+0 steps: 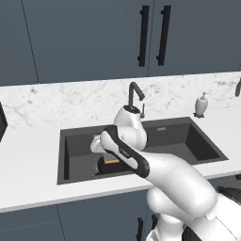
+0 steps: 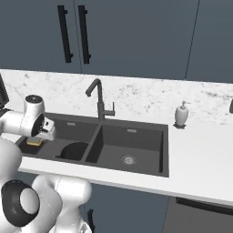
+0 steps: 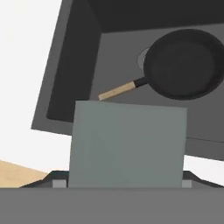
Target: Pick the pan and sponge and place them into the sink. Then turn on the water.
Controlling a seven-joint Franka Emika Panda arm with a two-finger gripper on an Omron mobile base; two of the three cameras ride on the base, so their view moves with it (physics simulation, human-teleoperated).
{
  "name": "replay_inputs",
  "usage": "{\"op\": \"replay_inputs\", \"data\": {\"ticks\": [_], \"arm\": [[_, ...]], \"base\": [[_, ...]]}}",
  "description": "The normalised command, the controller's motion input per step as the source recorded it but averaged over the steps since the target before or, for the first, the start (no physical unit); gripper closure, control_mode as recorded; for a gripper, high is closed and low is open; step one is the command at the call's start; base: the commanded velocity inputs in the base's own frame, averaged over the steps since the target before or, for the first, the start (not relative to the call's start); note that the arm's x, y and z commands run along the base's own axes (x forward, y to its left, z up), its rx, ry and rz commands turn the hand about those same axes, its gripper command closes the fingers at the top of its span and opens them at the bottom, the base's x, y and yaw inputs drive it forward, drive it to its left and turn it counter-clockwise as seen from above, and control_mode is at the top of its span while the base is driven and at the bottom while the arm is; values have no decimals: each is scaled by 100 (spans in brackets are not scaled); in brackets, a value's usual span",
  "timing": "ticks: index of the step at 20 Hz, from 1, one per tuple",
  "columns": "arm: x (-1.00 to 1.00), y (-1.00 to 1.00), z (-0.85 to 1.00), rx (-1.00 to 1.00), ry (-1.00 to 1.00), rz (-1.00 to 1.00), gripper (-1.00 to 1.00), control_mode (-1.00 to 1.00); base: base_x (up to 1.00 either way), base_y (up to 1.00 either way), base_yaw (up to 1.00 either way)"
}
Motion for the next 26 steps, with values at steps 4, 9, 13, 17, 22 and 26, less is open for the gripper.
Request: {"op": "replay_inputs", "data": {"ticks": [4, 9, 13, 17, 22, 26], "arm": [[70, 29, -19, -16, 13, -21, 100, -100], [72, 1, -22, -10, 19, -12, 100, -100], [62, 2, -38, -7, 18, -6, 100, -100], [55, 7, -46, -12, 11, -8, 100, -100], [45, 0, -63, -6, 9, -8, 100, -100], [32, 1, -59, 0, 4, -6, 100, -100]], "base": [[0, 0, 0], [0, 0, 0], [0, 0, 0], [0, 0, 0], [0, 0, 0], [0, 0, 0]]}}
